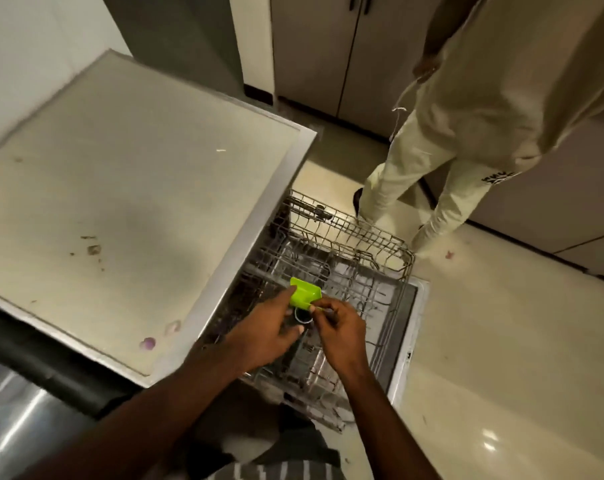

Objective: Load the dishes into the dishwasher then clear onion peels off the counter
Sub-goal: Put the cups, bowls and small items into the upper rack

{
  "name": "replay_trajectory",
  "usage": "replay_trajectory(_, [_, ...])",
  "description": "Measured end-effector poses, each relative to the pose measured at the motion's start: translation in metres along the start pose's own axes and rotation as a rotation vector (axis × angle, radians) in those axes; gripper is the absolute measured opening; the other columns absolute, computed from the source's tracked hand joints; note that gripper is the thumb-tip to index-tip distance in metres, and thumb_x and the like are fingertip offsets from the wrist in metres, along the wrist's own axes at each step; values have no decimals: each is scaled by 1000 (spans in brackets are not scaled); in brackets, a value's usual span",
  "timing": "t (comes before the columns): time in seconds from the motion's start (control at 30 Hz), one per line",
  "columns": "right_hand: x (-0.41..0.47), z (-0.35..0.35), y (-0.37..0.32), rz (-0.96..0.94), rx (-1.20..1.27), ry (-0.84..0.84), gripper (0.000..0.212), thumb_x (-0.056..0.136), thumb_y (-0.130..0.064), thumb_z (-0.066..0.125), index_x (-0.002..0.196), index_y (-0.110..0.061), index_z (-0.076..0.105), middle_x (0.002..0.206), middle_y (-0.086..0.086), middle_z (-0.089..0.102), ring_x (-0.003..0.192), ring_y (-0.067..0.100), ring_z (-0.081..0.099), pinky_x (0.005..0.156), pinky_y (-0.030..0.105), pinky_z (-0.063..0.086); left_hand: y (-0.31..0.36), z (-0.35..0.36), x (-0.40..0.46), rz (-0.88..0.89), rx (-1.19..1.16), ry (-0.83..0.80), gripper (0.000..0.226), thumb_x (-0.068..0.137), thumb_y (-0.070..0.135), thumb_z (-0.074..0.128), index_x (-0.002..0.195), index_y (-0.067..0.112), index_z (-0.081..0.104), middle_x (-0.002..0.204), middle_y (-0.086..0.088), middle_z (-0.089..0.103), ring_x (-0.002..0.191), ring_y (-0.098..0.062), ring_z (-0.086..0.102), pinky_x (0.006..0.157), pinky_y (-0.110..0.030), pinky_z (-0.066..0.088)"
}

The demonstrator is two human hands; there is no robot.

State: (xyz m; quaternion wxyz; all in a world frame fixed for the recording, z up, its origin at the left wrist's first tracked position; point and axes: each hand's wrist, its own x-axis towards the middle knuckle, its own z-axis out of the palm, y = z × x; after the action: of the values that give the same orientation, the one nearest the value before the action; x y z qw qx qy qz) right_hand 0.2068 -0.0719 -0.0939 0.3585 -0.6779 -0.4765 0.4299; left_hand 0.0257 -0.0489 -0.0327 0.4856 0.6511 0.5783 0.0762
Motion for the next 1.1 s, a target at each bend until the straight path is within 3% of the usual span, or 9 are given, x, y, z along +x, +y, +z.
replay_trajectory(0.13, [39,-18,26,135,11,44,3,93,-18,77,94,-21,78,84,-15,76,78,-4,71,69,10,51,2,22,43,-59,58,-147,97,84,55,62,163,38,10,145,-5,59,132,-16,59,108,-41,52])
replay_trajectory(0.23, [73,-29,54,233,-38,99,7,91,-19,79,86,-24,77,78,-16,74,71,-9,68,69,12,49,15,30,61,-74,140,-201,88,96,37,68,165,24,15,152,-8,53,136,-21,55,110,-30,43])
replay_trajectory(0.43, [134,-41,103,383,-153,113,17,96,-20,72,107,-9,79,106,6,78,97,19,69,88,22,44,14,37,74,-77,181,-212,84,97,37,68,164,24,18,159,-4,44,143,-19,46,118,-45,41])
replay_trajectory(0.63, [170,-35,145,534,-233,-35,27,95,-16,69,122,-12,74,114,9,77,103,30,73,76,28,51,-3,34,74,-160,130,-202,76,92,41,68,156,39,28,149,9,54,131,-8,56,111,-45,48])
replay_trajectory(0.73, [174,-31,160,616,-283,-94,41,92,-10,70,133,-11,67,120,13,73,103,34,72,81,38,60,-8,33,70,-203,123,-184,79,94,42,67,160,33,24,155,6,49,138,-13,50,116,-49,43])
replay_trajectory(0.8, [173,-30,162,617,-309,-94,48,92,-11,70,139,-12,61,125,16,71,104,36,72,88,45,61,-9,34,67,-198,144,-183,81,97,41,66,163,27,20,160,2,42,145,-18,43,121,-49,37])
replay_trajectory(0.93, [158,-29,142,540,-303,-43,54,95,-8,66,147,-12,54,136,14,65,103,34,73,83,42,63,-10,34,60,-186,151,-191,84,100,40,64,165,24,13,164,-2,37,148,-21,38,123,-49,32])
replay_trajectory(1.0, [146,-26,128,409,-309,-40,53,96,-8,63,148,-14,53,147,16,56,119,34,66,97,49,59,-7,33,55,-172,124,-179,84,99,45,60,165,27,11,161,-2,41,145,-20,42,122,-49,34])
replay_trajectory(1.1, [121,-18,98,199,-350,-103,54,100,-8,61,152,-16,50,163,14,37,147,32,42,118,49,43,1,31,46,-157,130,-141,83,103,39,60,165,24,8,160,-4,42,144,-20,42,114,-30,27])
